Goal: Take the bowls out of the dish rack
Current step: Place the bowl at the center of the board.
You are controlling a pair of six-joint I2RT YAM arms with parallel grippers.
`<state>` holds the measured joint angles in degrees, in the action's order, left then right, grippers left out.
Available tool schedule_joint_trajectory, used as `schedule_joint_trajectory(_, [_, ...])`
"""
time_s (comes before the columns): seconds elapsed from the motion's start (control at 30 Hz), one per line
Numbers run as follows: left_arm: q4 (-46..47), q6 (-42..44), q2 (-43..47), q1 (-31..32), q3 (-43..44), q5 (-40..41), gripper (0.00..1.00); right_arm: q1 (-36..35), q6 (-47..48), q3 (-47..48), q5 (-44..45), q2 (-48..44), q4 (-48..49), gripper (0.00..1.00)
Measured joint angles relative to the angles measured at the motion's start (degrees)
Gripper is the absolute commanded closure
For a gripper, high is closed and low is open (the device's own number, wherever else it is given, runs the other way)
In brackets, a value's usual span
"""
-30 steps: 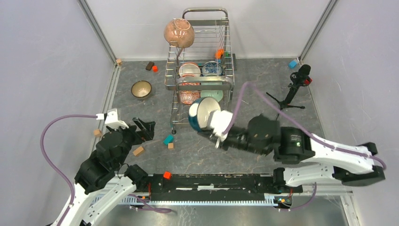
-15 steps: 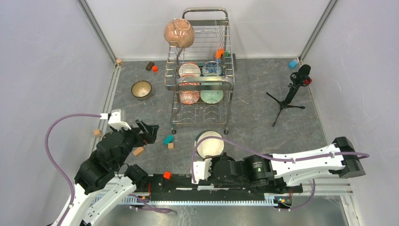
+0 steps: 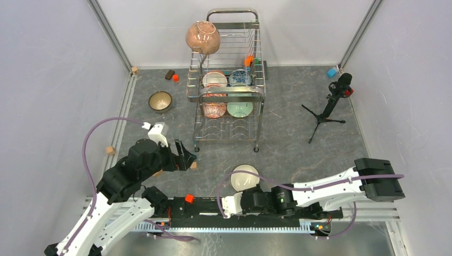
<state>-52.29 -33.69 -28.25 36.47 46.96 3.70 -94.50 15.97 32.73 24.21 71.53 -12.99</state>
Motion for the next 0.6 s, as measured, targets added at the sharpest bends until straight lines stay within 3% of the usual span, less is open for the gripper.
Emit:
schedule_joint_trajectory(0.37, [1.60,-5.14,2.32,0.35,-5.40,-5.84,0.04,-0.02,-0.15,-2.23,-5.35,1.01,2.80,1.00])
schedule_joint_trajectory(0.6, [3.93,-8.37,0.66,6.25,-9.01,-3.72,0.03,-0.02,-0.09,-2.23,-5.31,1.46,3.52,1.00])
